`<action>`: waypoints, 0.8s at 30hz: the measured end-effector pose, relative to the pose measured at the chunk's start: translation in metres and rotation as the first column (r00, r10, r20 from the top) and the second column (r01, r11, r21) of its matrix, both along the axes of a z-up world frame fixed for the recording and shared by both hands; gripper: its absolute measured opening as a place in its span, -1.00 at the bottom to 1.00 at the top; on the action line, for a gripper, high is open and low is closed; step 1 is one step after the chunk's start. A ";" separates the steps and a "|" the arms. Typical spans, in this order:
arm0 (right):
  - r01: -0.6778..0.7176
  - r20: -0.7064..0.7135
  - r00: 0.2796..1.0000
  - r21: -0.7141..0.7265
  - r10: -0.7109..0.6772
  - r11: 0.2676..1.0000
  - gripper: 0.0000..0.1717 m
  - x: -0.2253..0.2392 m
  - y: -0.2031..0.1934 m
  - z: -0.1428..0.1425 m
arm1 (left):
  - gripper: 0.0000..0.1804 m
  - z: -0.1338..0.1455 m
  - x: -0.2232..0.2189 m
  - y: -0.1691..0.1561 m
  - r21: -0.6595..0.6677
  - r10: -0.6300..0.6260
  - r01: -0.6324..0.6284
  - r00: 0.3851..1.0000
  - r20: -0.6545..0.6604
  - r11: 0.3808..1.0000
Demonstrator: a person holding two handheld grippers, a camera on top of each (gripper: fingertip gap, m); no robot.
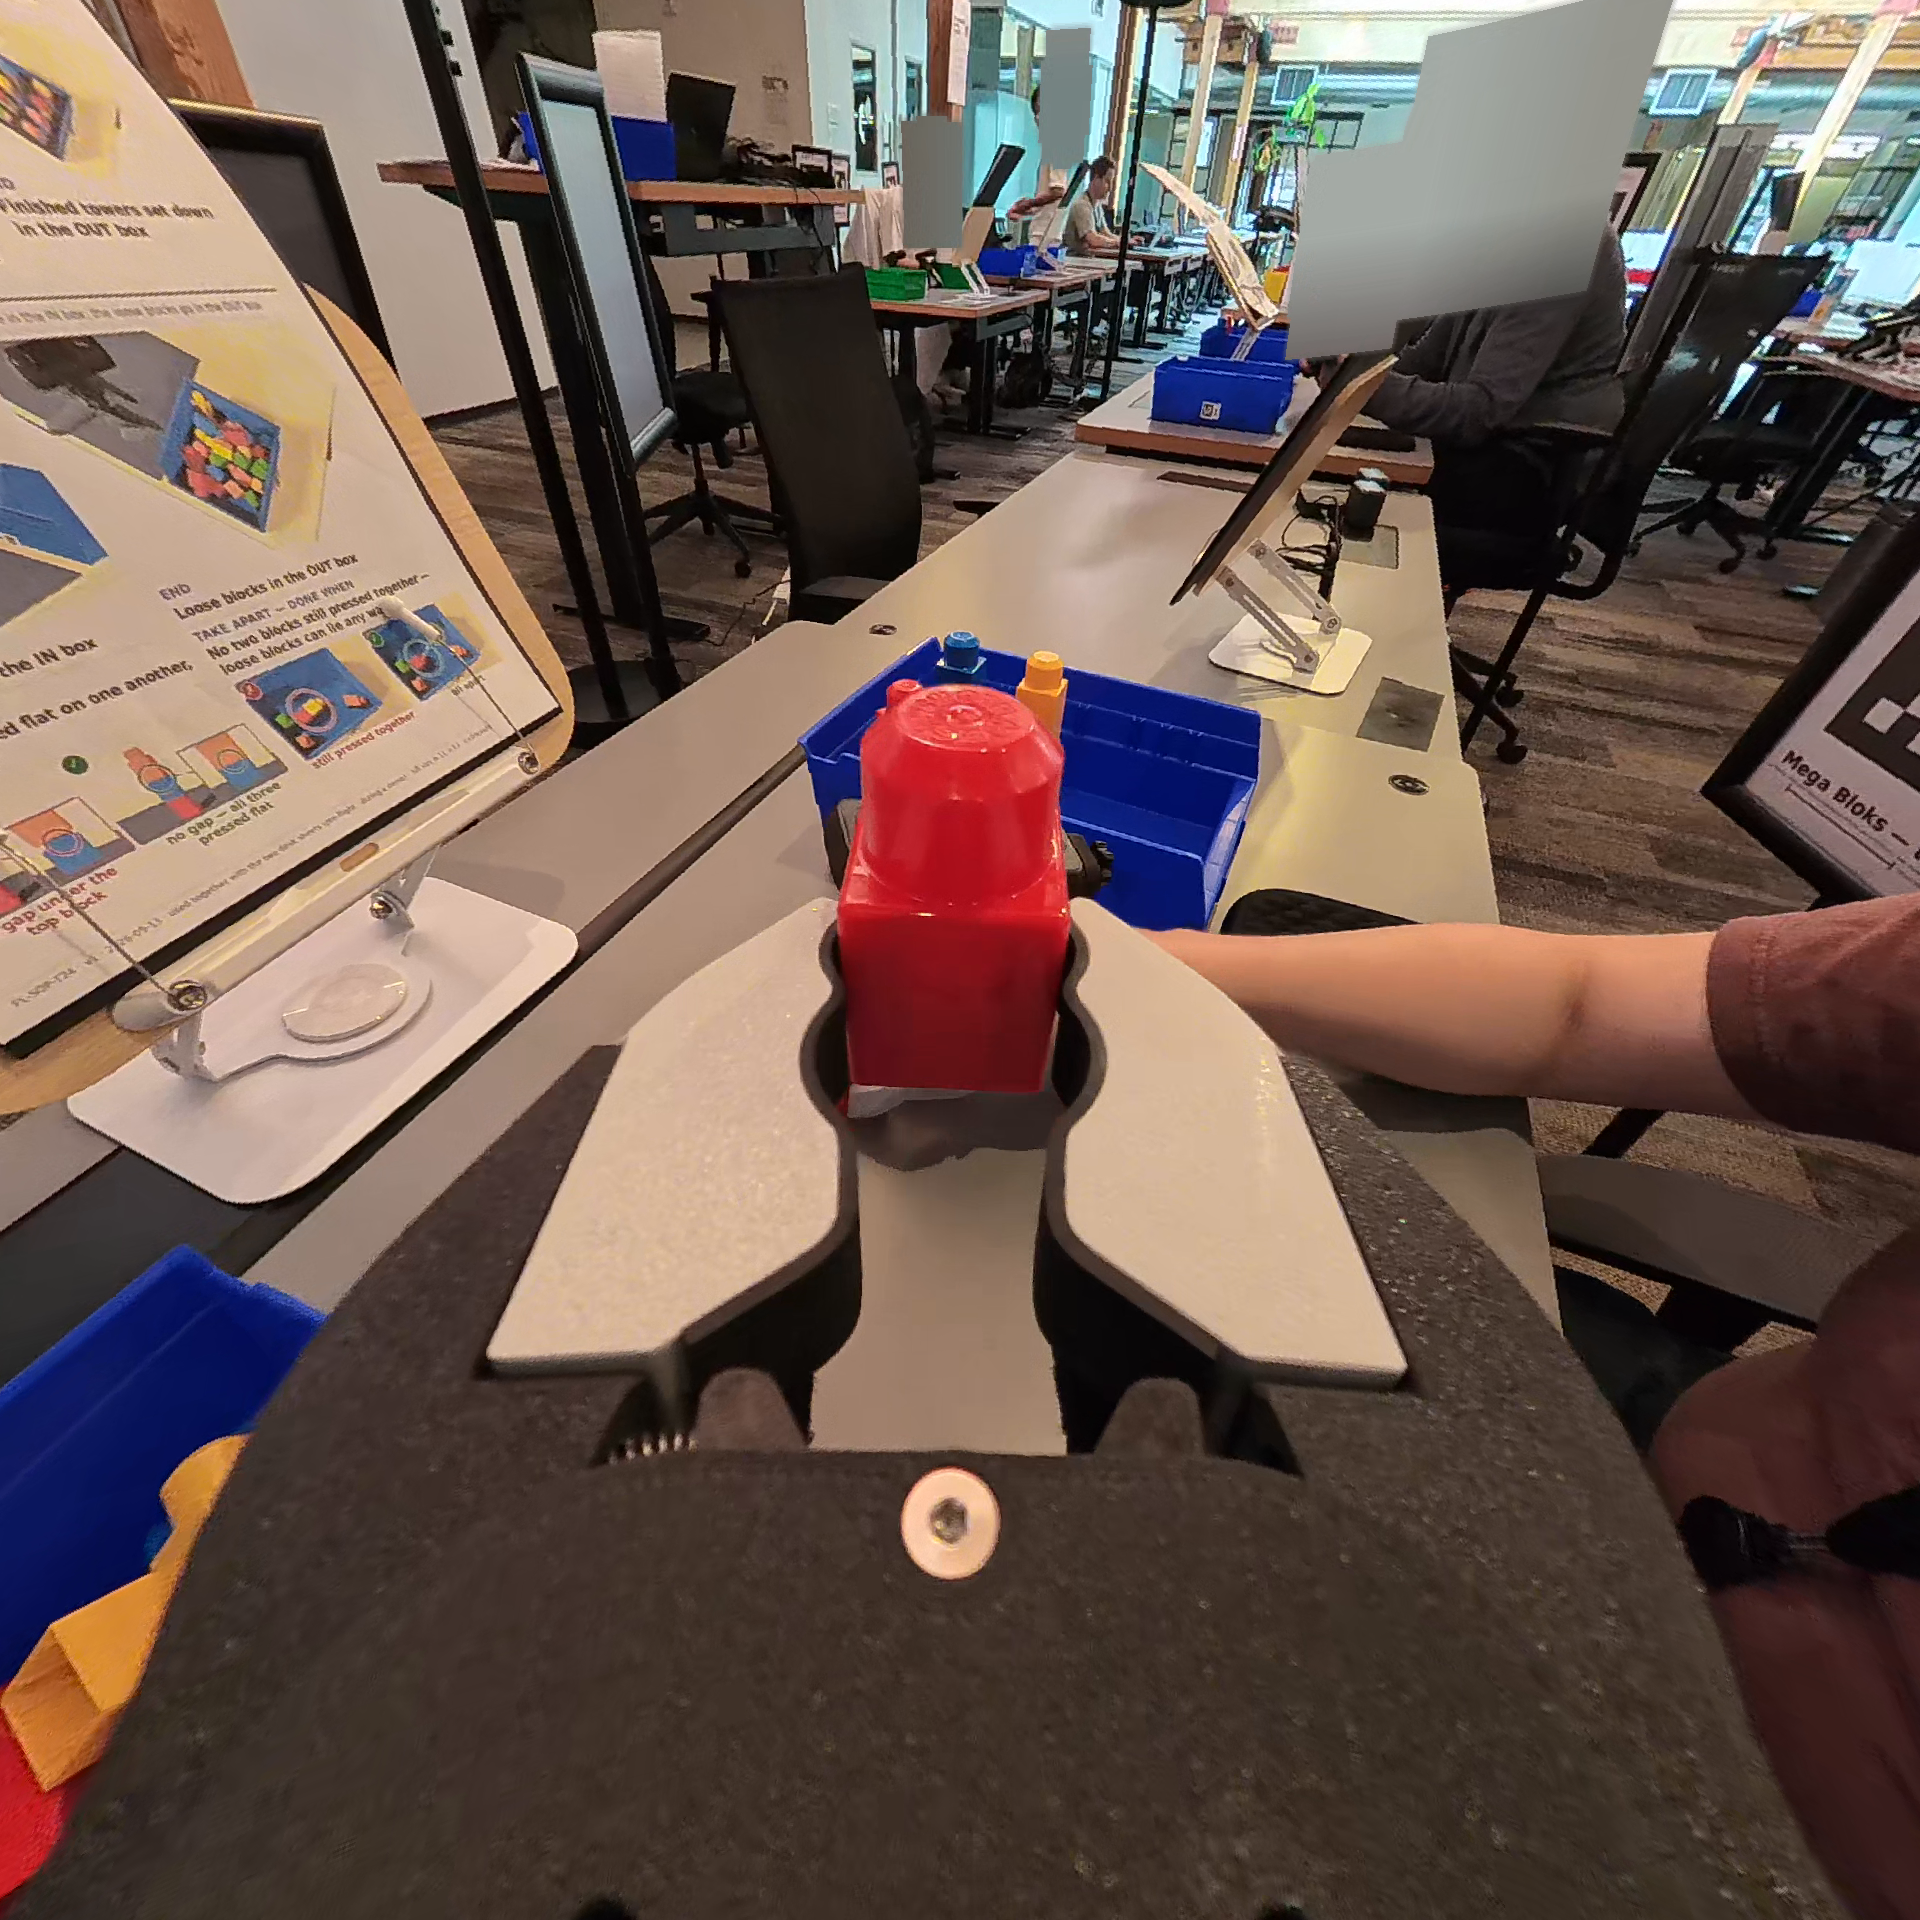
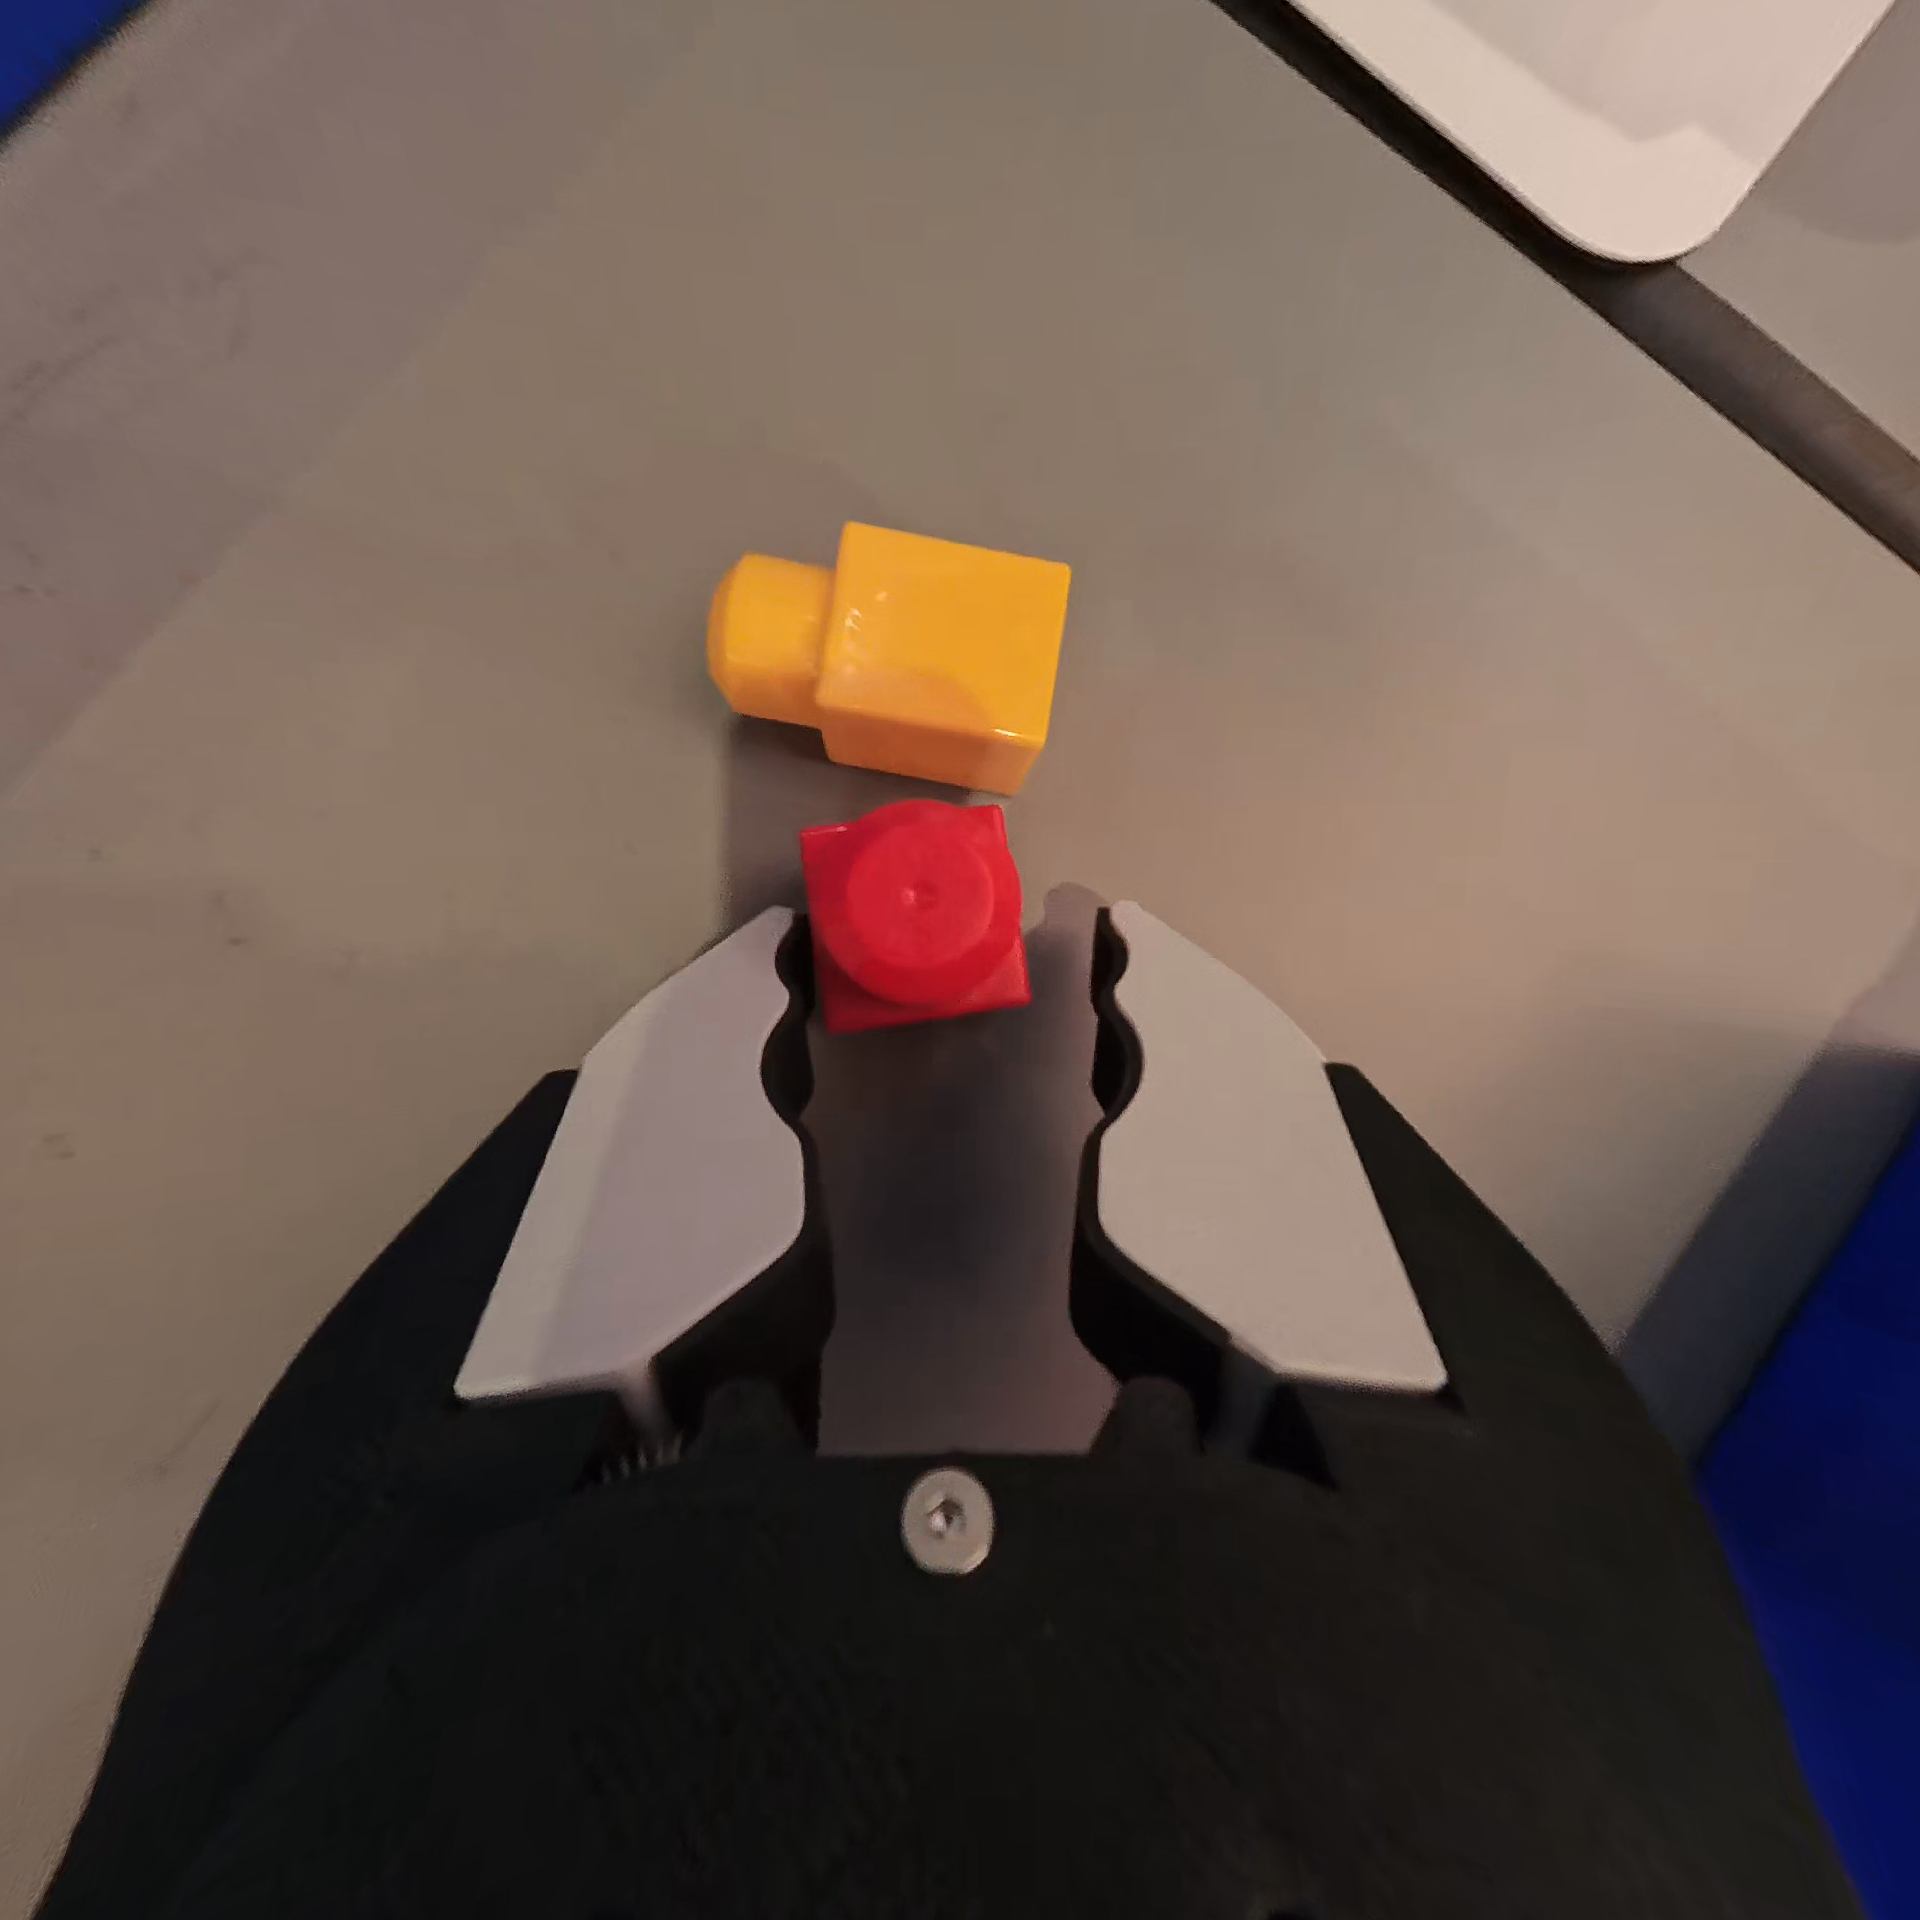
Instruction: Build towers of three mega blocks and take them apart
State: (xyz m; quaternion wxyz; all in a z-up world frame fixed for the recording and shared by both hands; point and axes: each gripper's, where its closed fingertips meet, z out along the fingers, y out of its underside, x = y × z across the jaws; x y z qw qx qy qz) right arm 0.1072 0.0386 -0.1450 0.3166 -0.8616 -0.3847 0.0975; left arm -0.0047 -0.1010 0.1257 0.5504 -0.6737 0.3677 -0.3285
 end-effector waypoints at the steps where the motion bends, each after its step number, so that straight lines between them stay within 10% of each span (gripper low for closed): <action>1: -0.009 -0.011 1.000 -0.007 0.009 1.000 -0.44 -0.002 -0.001 -0.001 | -0.60 -0.001 0.001 0.001 -0.004 -0.002 0.002 1.000 -0.002 1.000; 7: -0.063 -0.031 0.998 -0.006 0.063 0.998 -0.56 -0.002 0.001 0.001 | -0.61 -0.007 -0.002 0.010 -0.026 0.005 -0.005 1.000 0.009 1.000; 12: -0.178 -0.255 0.950 0.039 0.182 0.983 -0.57 -0.014 -0.015 0.074 | -0.61 -0.030 0.010 0.020 -0.108 -0.045 0.044 0.999 -0.010 0.993; 19: -0.460 -0.636 0.623 0.174 0.456 0.871 -0.57 -0.005 -0.085 0.212 | -0.61 -0.081 0.067 0.020 -0.273 -0.222 0.200 0.974 -0.054 0.941; 24: -0.635 -0.639 0.484 0.213 0.597 0.743 -0.57 0.005 -0.131 0.235 | -0.61 -0.104 0.106 0.000 -0.329 -0.374 0.330 0.924 -0.080 0.885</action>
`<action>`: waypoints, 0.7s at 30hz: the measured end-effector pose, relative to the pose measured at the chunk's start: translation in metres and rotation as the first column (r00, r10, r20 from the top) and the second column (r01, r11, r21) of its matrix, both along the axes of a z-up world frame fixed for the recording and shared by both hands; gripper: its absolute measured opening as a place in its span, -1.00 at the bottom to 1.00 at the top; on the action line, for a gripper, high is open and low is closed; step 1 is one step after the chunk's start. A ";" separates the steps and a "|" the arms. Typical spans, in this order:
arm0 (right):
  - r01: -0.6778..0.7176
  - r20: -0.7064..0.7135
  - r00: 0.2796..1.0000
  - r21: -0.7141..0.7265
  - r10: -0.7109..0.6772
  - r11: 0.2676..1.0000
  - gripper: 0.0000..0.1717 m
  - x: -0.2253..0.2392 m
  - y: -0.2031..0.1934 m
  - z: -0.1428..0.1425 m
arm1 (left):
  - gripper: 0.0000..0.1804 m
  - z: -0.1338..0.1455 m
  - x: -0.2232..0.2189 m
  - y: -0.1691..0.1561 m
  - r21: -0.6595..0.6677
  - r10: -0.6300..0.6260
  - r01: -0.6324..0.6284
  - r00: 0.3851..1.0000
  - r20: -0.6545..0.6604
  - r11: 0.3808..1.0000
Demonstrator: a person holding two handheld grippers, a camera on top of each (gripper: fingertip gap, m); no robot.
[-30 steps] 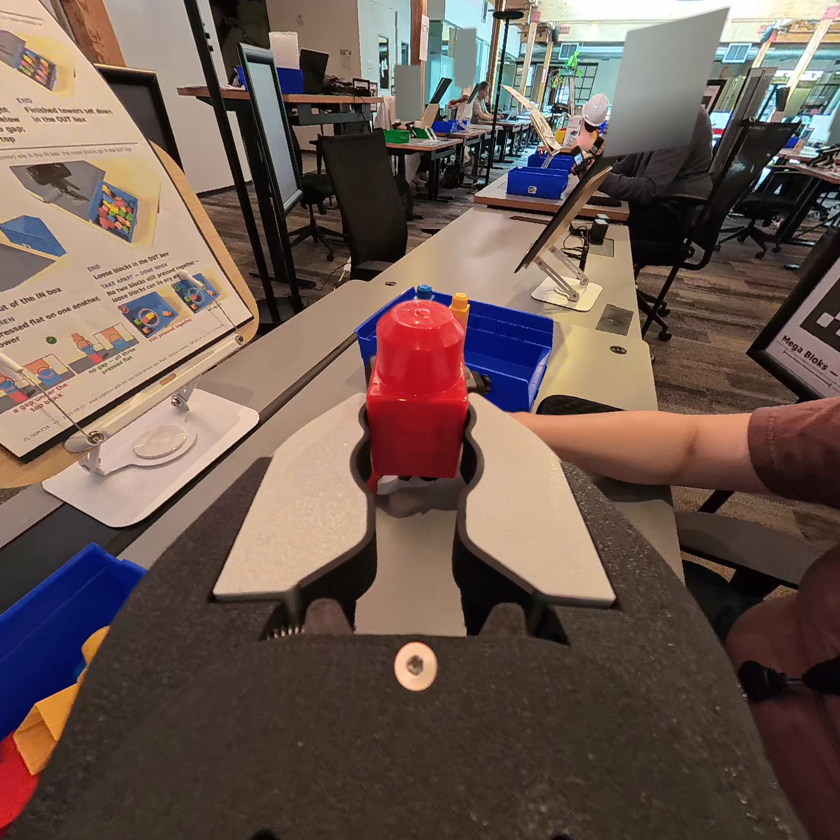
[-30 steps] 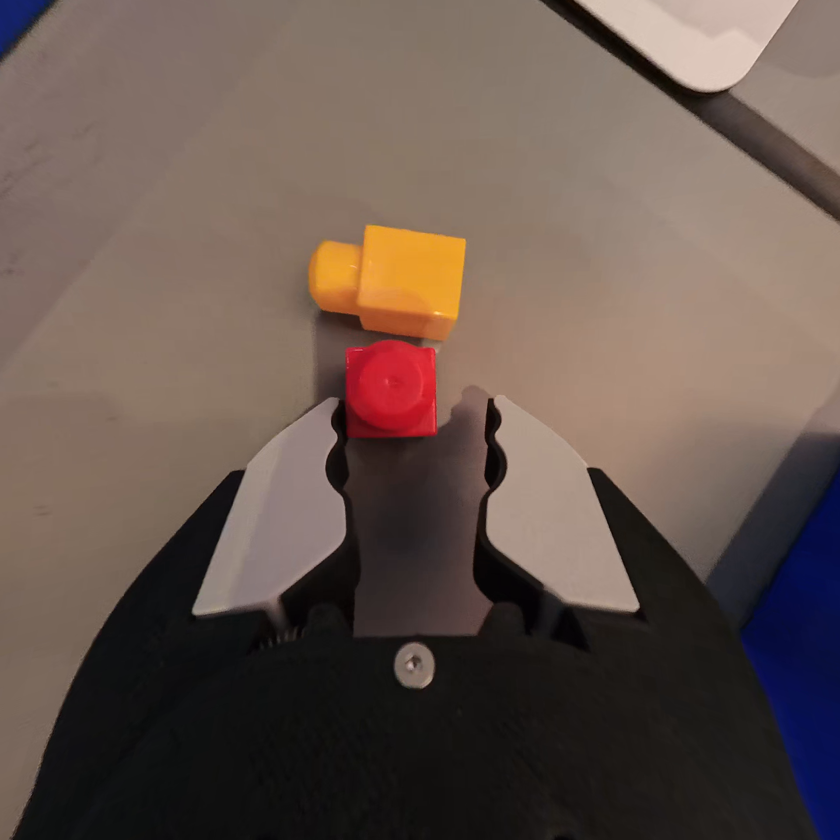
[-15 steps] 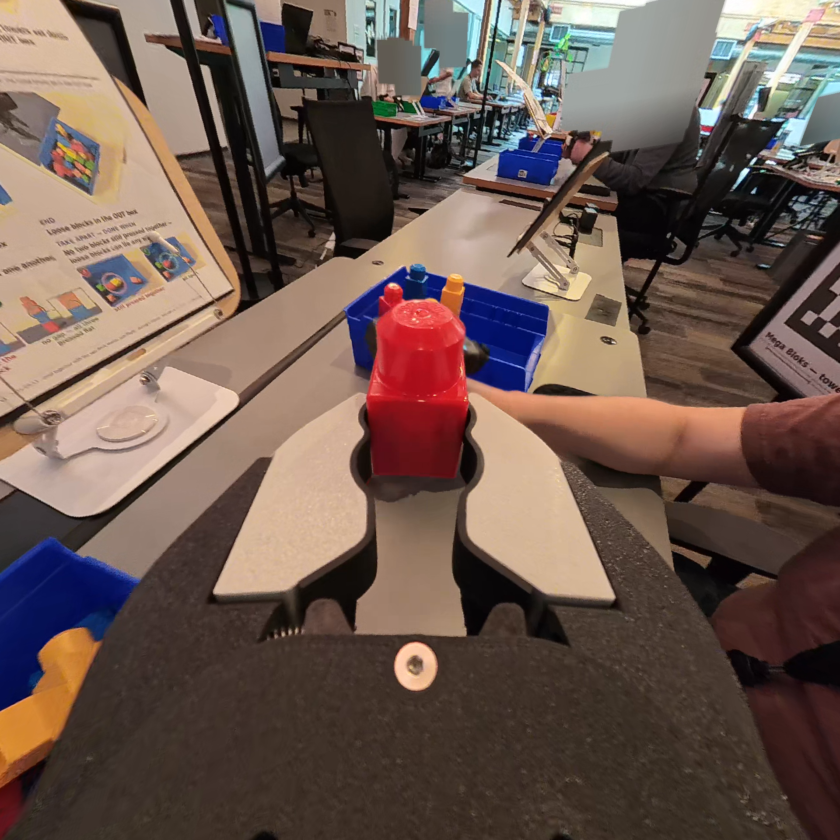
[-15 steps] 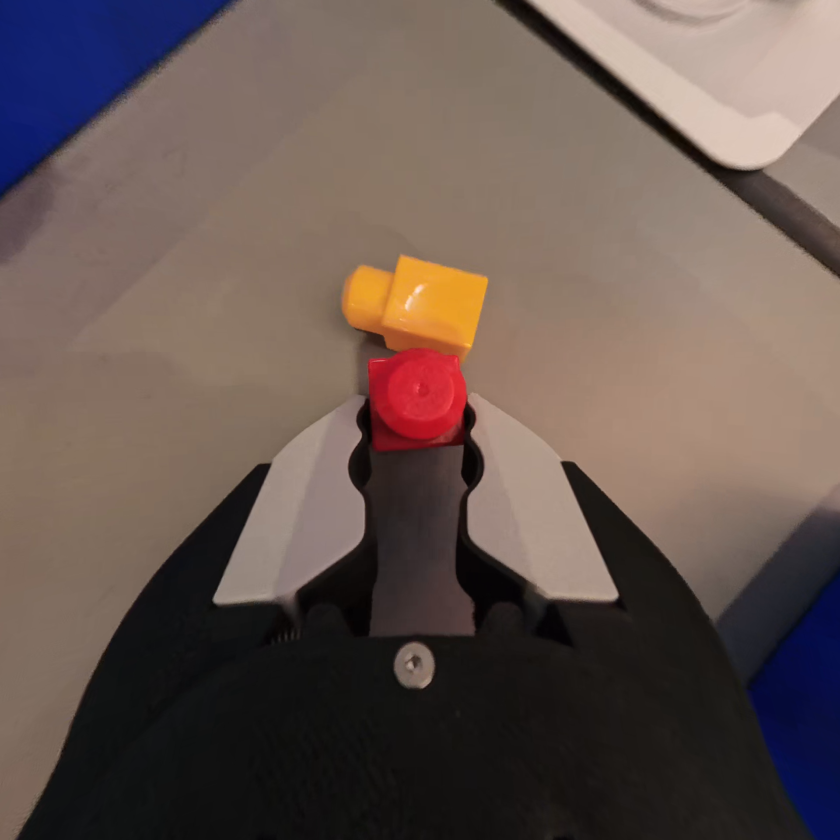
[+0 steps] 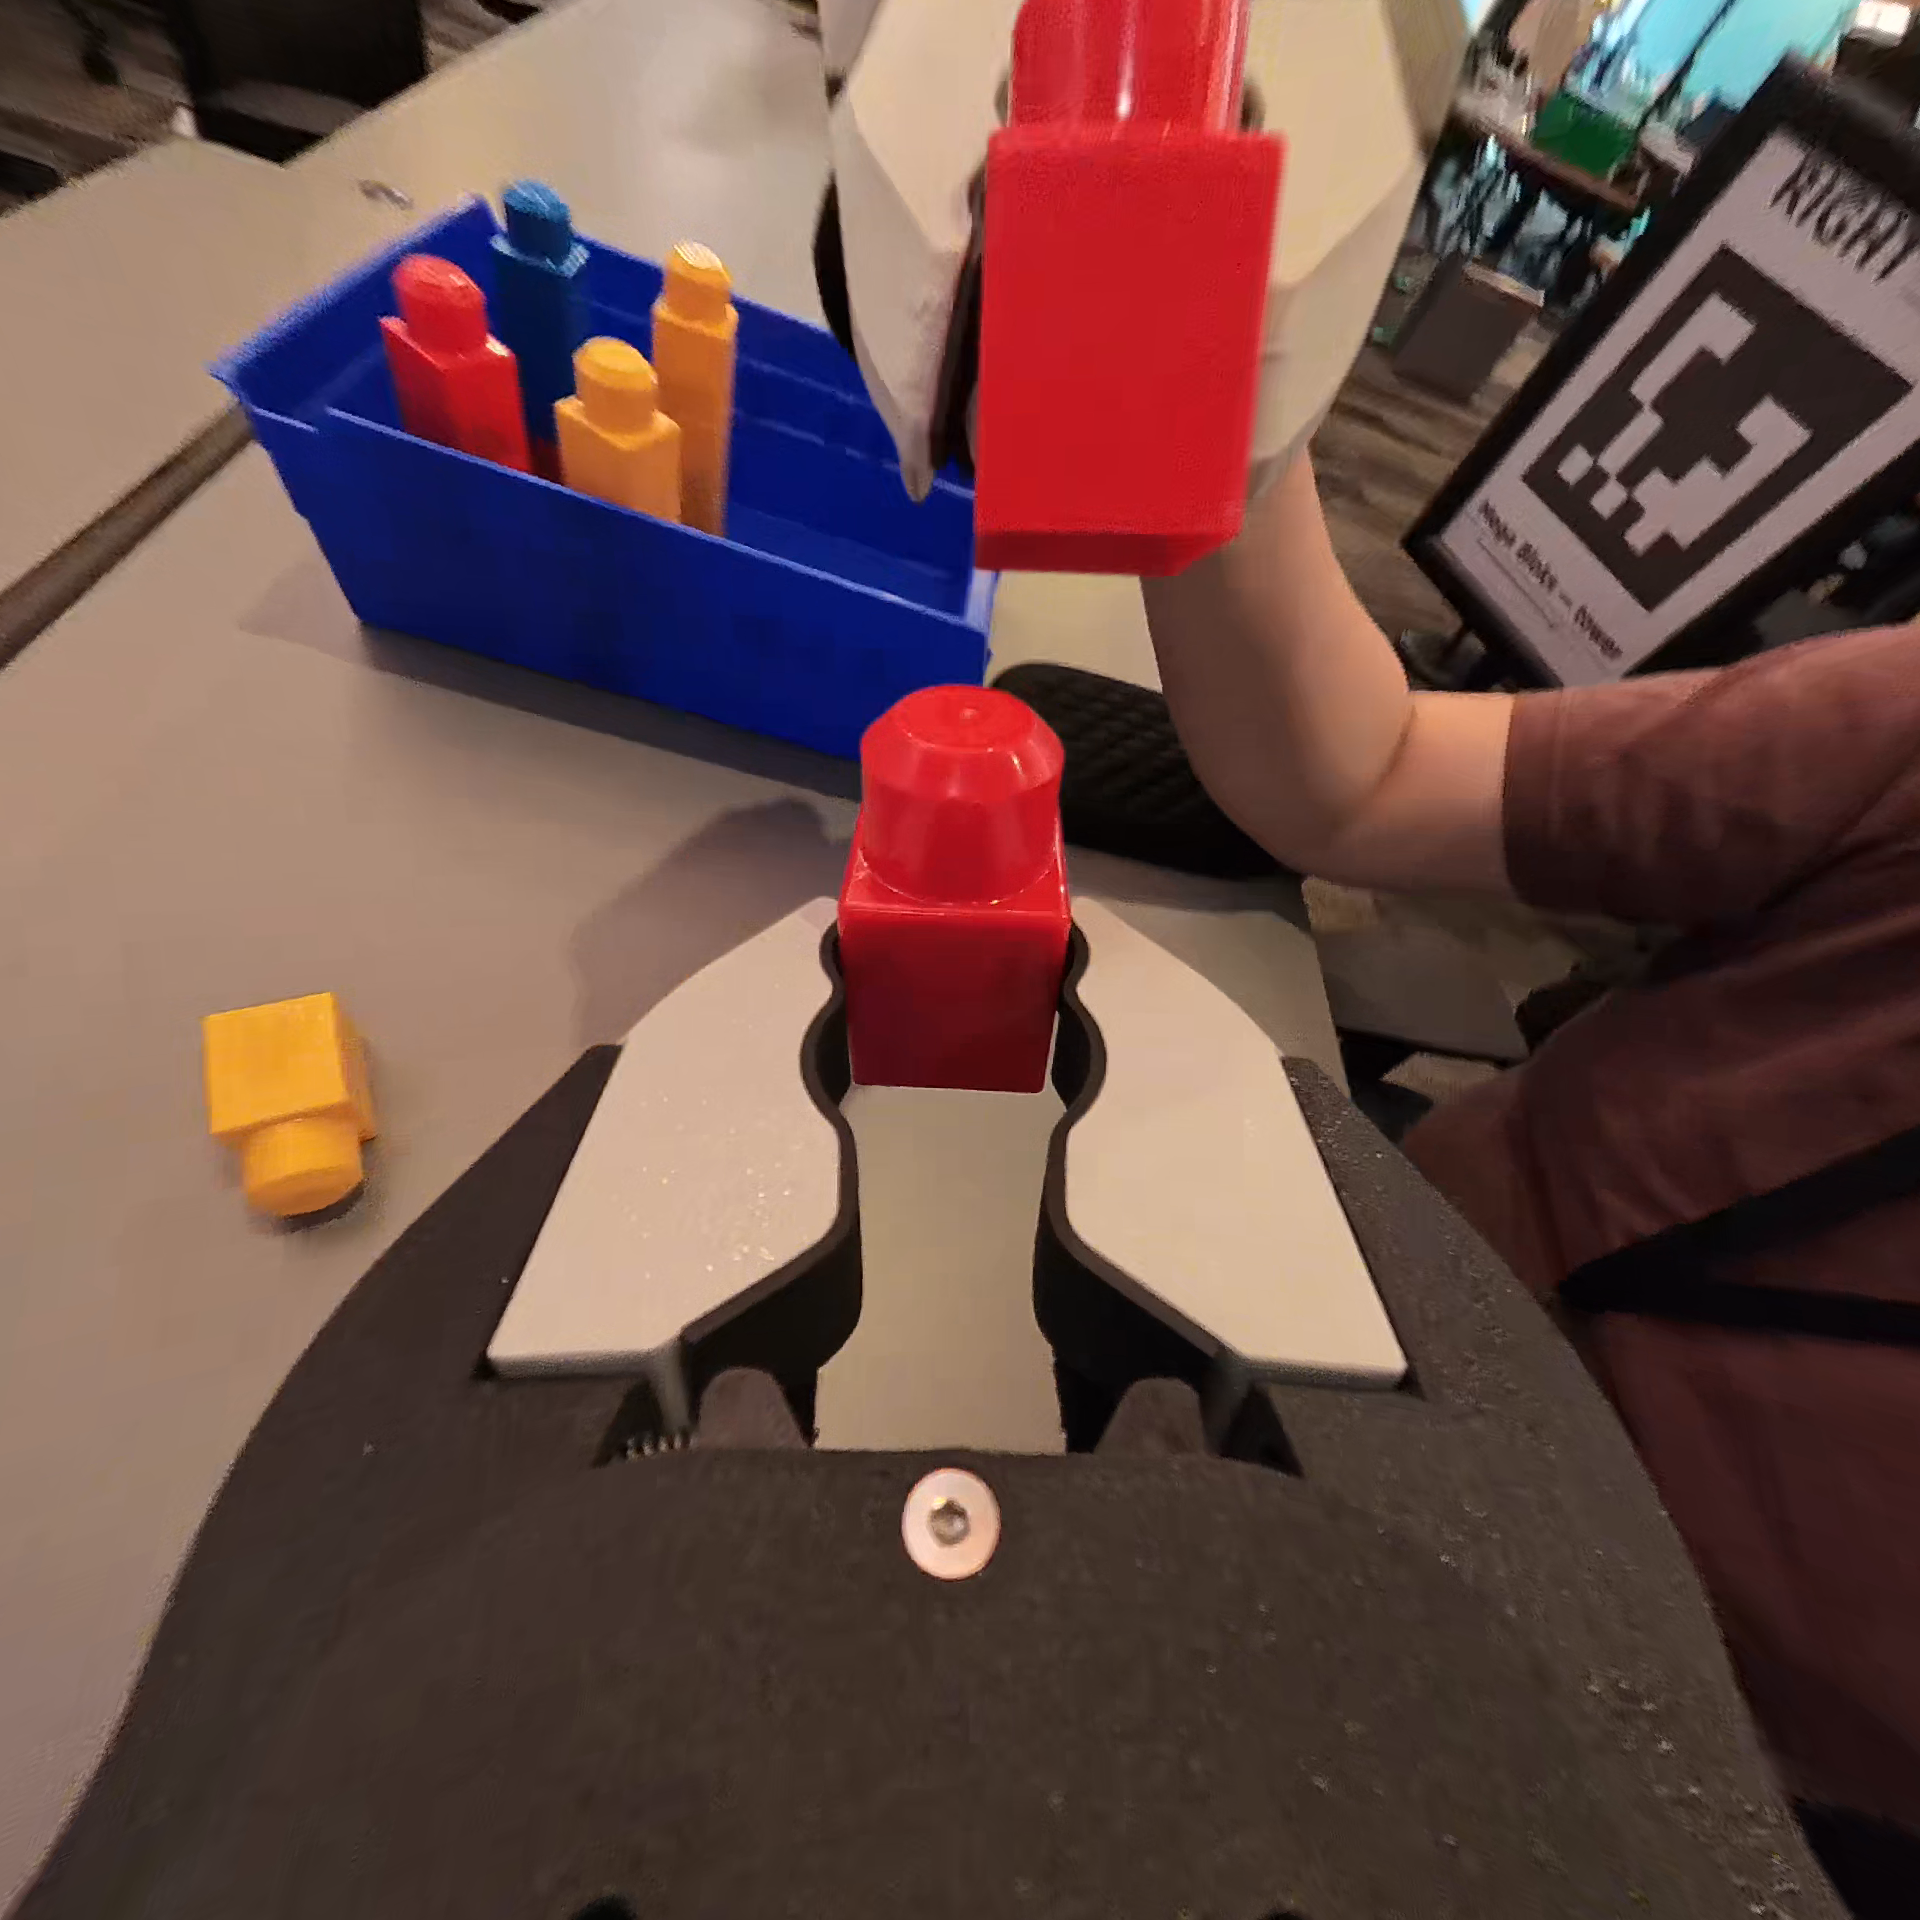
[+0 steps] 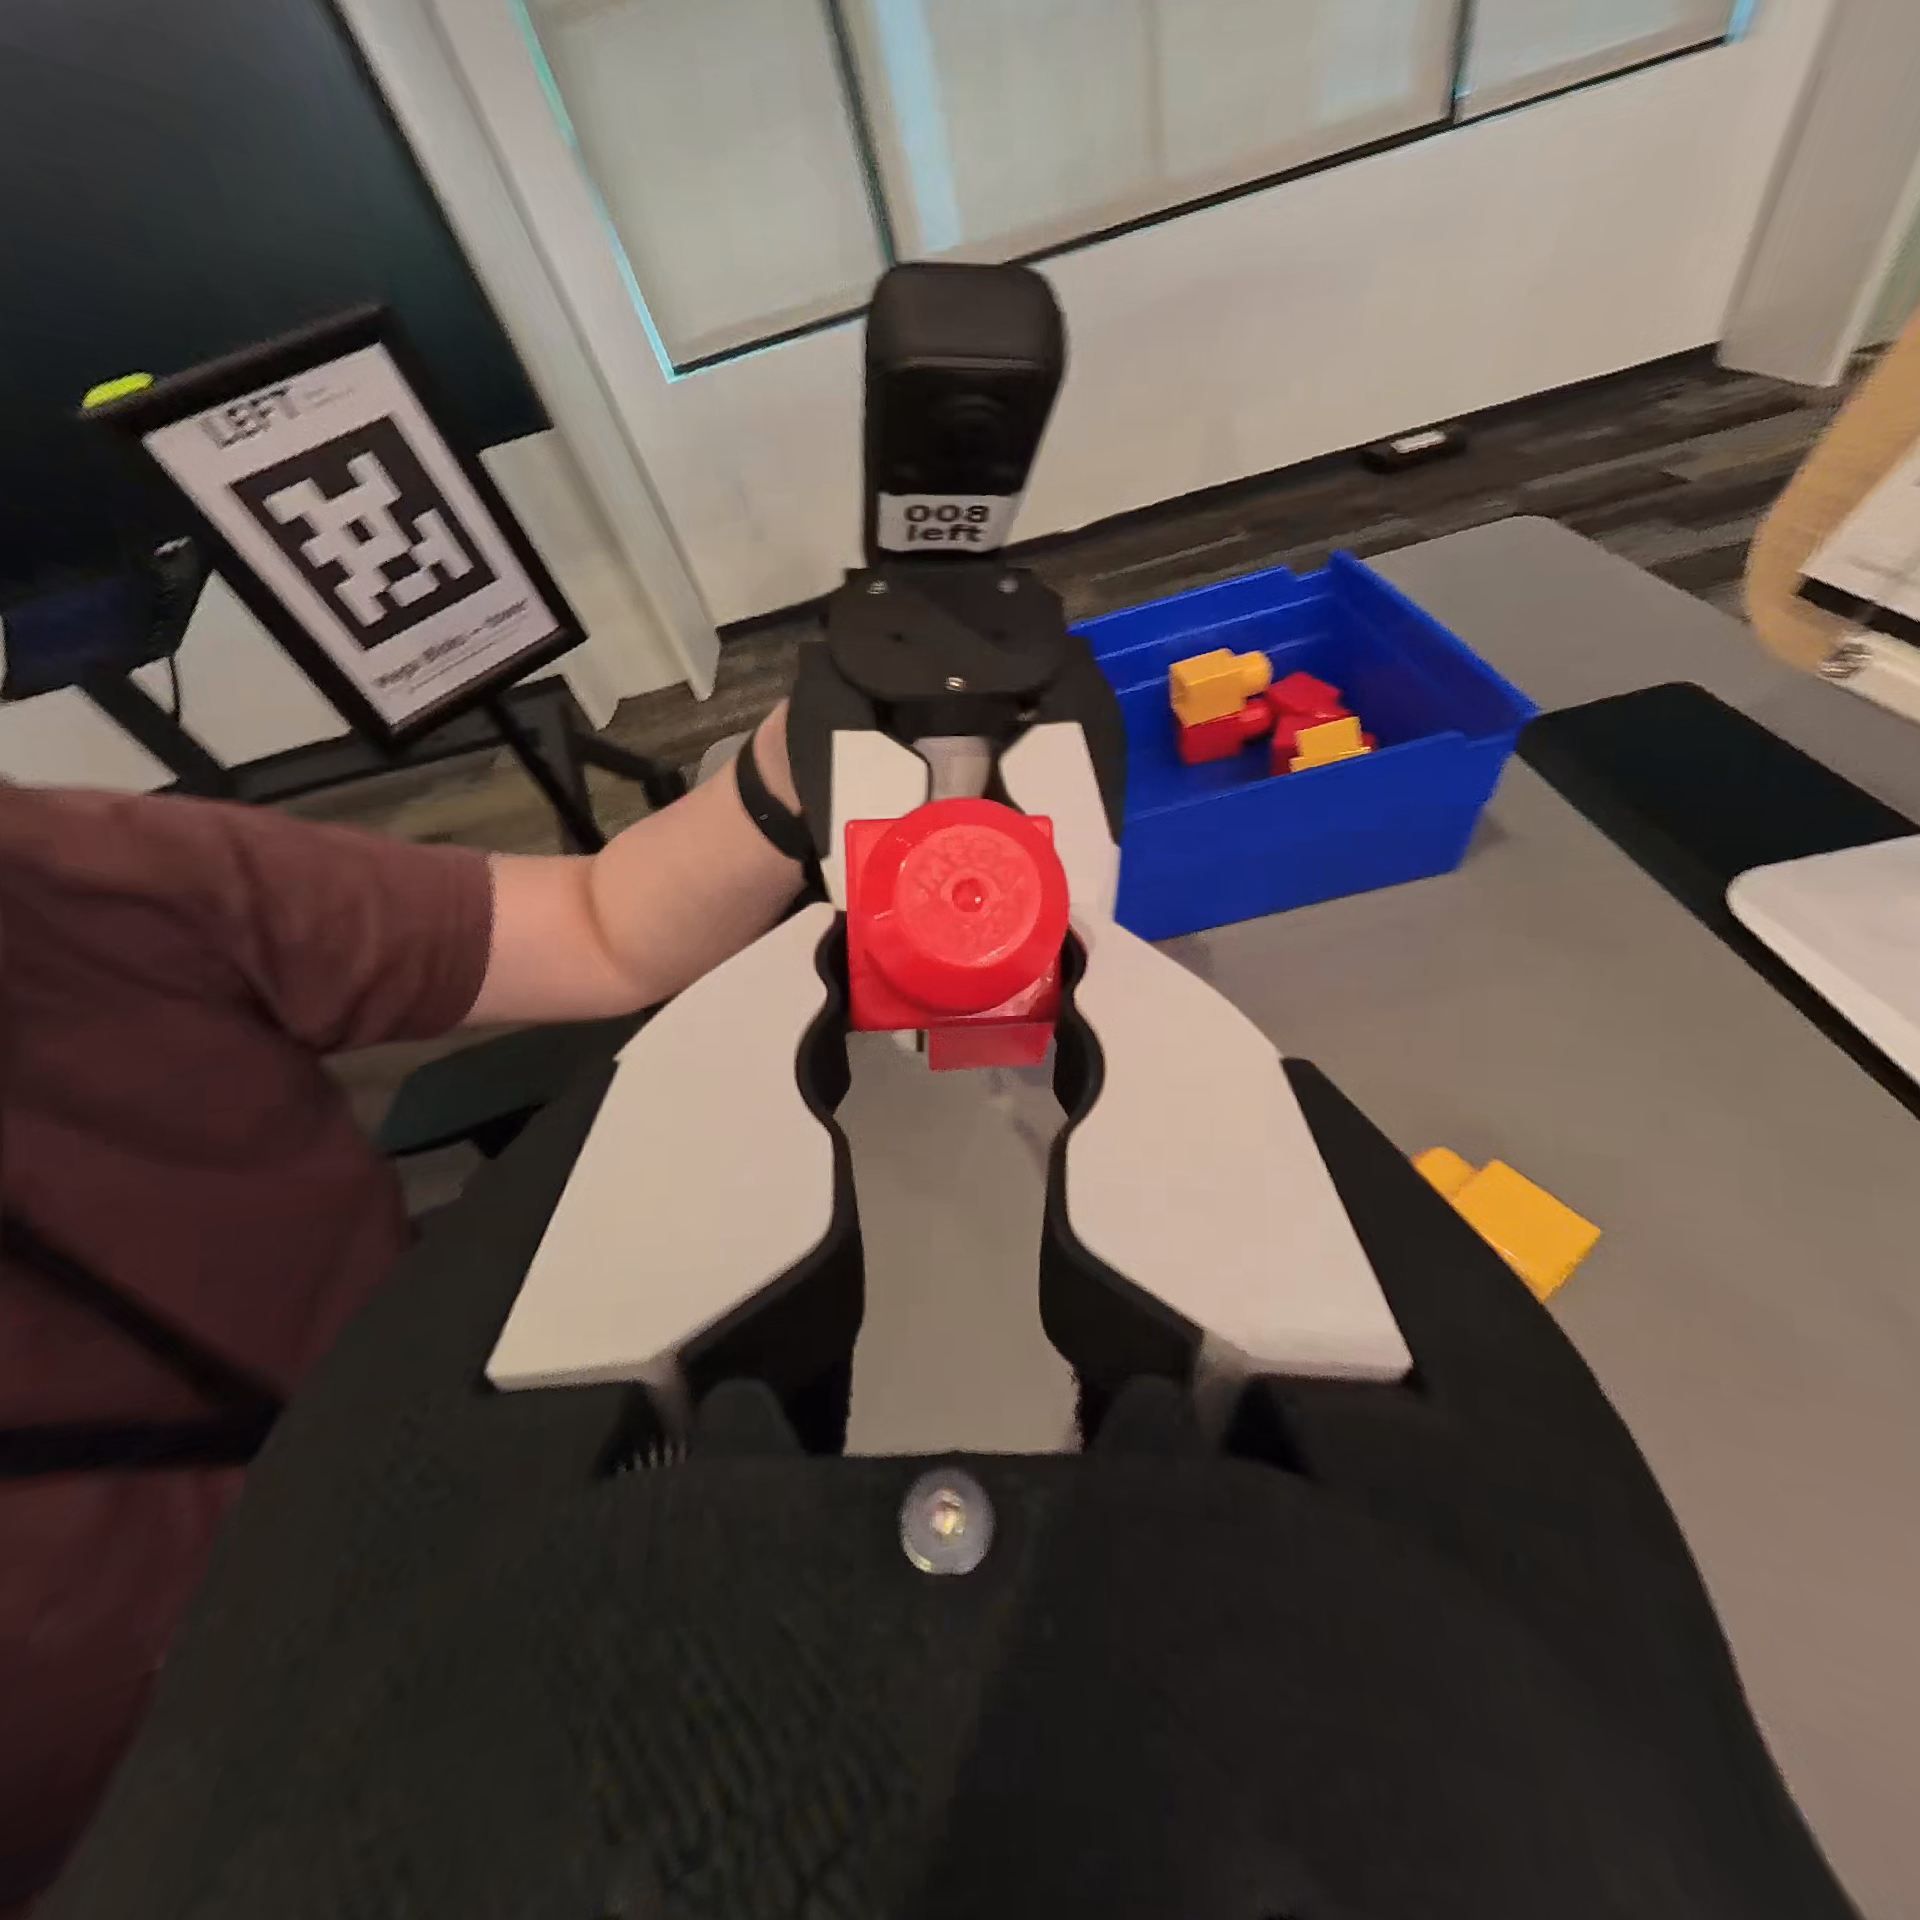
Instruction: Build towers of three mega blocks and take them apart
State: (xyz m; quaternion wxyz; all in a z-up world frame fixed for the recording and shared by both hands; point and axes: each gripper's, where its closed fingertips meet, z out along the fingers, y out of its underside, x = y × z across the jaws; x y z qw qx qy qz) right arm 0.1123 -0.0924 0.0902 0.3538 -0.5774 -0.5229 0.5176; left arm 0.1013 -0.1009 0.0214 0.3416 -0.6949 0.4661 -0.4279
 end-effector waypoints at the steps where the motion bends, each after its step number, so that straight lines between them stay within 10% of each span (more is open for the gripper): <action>1: -0.012 0.018 1.000 0.001 0.012 1.000 -0.57 0.000 -0.002 -0.003 | -0.61 -0.006 0.003 -0.002 0.008 -0.012 0.012 0.999 -0.031 1.000; 21: -0.071 0.337 0.939 -0.018 0.073 0.997 -0.57 -0.006 -0.016 -0.060 | -0.61 -0.034 0.014 -0.020 0.009 -0.074 0.078 0.970 -0.230 0.997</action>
